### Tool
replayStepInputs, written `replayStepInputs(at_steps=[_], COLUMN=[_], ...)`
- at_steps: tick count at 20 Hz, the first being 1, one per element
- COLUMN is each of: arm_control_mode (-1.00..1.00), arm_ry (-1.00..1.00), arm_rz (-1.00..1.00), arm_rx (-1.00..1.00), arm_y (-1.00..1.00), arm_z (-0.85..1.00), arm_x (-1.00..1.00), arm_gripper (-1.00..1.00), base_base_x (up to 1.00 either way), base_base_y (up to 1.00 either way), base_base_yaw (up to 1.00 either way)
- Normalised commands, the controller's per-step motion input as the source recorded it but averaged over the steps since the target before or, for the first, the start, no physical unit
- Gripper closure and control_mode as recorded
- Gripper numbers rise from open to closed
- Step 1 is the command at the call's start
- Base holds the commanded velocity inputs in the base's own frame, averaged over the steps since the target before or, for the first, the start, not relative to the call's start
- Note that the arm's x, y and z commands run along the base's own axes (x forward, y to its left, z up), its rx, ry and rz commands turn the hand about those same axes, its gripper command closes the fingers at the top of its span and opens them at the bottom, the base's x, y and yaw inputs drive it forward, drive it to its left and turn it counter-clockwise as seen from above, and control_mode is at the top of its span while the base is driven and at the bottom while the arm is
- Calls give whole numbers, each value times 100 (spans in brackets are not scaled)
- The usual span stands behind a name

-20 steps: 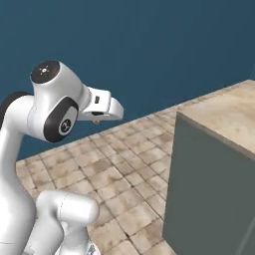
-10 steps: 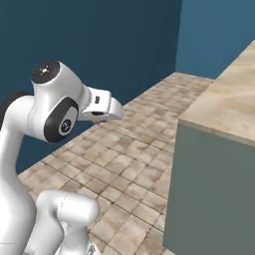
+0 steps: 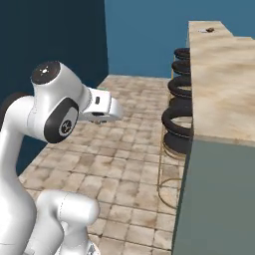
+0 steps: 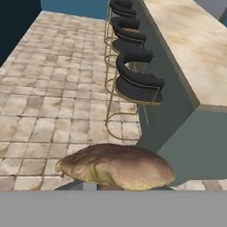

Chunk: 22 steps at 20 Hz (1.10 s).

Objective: Take the cheese, chicken drumstick, and mushroom from the fridge and place them on the plate on the dining counter to create an appetizer plate.

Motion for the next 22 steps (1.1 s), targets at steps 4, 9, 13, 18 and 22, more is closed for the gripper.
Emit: replayStepInputs(at_steps=[4, 9, 13, 18, 22], arm_control_mode=[100, 100, 100, 100, 100], arm_ry=[0, 0, 0, 0, 0], arm_rz=[0, 0, 0, 0, 0], arm_rx=[0, 0, 0, 0, 0], arm_y=[0, 0, 0, 0, 0], arm_z=[0, 0, 0, 0, 0], arm_x=[0, 0, 0, 0, 0], arm_gripper=[100, 100, 100, 100, 100], base_base_x=[100, 100, 100, 100, 100], base_base_y=[100, 100, 100, 100, 100], base_base_yaw=[-60, -53, -42, -14, 0])
